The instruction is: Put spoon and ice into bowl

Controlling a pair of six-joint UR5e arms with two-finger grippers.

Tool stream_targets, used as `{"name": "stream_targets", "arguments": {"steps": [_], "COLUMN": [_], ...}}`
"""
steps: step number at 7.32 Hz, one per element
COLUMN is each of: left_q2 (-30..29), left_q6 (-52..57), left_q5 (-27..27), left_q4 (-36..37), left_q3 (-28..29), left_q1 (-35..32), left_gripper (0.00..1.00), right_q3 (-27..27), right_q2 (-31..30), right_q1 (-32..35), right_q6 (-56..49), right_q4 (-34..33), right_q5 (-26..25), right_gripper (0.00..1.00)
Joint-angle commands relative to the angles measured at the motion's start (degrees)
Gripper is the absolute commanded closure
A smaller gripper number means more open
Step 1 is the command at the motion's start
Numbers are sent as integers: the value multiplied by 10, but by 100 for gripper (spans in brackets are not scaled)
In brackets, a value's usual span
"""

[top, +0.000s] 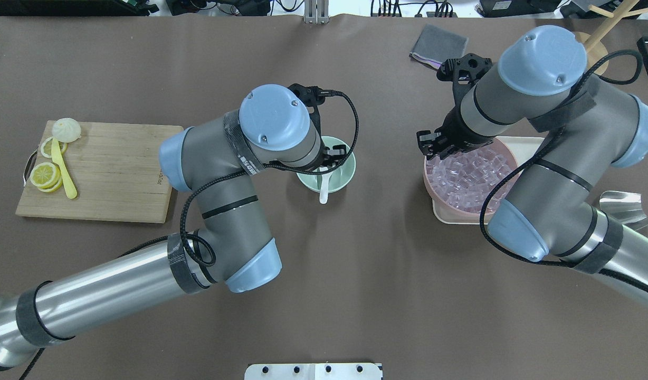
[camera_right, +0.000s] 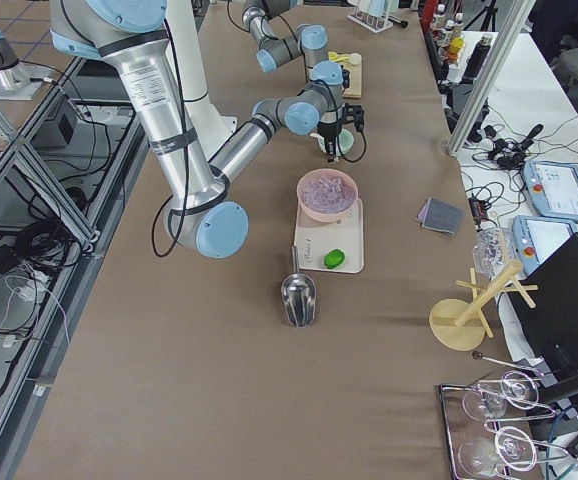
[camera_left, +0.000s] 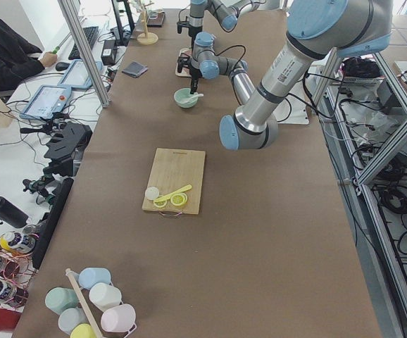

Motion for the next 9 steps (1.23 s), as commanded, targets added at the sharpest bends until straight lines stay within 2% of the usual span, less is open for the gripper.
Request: {"name": "stream_targets", "arguments": {"steps": [1, 2, 3, 5, 6, 7, 9], "left_q2": [72, 130, 167, 205, 206, 206, 210], "left_q6": [63, 117, 155, 215, 229, 230, 230], "left_q5": [-26, -50, -86, -130, -137, -137, -134], "left_q4": [1, 2, 2, 0, 1, 2, -4], "left_q3": [-66, -124, -151, -165, -163, -160, -160], "left_q1": [-47, -77, -112, -165, -179, -180, -180], "left_gripper": [2, 2, 2, 2, 2, 2, 2], "right_q3": [-32, -66, -99, -187, -212, -216, -210], "right_q2": [45, 81, 115, 167, 185, 188, 186], "right_q1": [-13, -25, -41, -86, -106, -111, -111], "right_q6": [5, 15, 50, 158, 184, 186, 177], "right_q4": [5, 5, 13, 102, 119, 118, 112], "right_q5": [-21, -36, -65, -111, -143, -145, -131], "right_gripper": [100, 100, 100, 100, 100, 100, 1]}}
